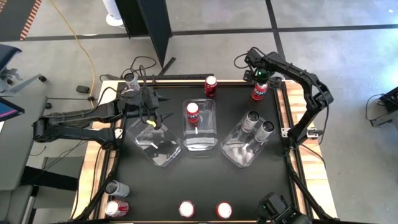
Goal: Sort soda cans
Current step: Put the top right orange soda can into the center transparent bin
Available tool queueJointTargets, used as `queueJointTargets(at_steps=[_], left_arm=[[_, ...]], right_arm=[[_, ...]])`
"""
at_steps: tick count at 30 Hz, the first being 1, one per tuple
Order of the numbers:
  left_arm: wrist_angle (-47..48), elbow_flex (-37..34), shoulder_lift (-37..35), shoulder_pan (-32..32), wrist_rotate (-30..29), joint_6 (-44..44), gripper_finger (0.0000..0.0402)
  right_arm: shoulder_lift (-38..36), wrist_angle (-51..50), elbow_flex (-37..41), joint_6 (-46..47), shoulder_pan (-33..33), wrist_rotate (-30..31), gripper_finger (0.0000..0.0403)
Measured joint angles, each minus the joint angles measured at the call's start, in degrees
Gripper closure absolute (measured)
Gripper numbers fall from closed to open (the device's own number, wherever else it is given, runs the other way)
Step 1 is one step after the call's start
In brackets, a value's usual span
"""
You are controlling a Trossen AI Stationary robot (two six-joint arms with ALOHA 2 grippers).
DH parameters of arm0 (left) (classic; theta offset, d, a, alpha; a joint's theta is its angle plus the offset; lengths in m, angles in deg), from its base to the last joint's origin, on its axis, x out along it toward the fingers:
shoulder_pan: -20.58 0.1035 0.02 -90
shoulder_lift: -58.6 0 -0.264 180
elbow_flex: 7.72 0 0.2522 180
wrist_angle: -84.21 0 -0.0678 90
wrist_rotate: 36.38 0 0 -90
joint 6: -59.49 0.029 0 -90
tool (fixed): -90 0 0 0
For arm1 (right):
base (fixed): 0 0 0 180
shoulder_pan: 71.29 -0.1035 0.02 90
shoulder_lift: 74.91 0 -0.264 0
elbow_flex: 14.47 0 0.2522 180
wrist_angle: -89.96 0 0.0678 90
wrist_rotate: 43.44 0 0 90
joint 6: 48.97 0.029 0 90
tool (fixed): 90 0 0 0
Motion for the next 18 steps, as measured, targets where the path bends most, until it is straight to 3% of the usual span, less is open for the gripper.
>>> queueJointTargets(at_steps=[18], left_arm=[[0.00,0.00,-0.02,0.00,0.82,0.04,0.0081]], right_arm=[[-0.05,7.52,7.21,1.73,1.66,-0.20,0.0016]])
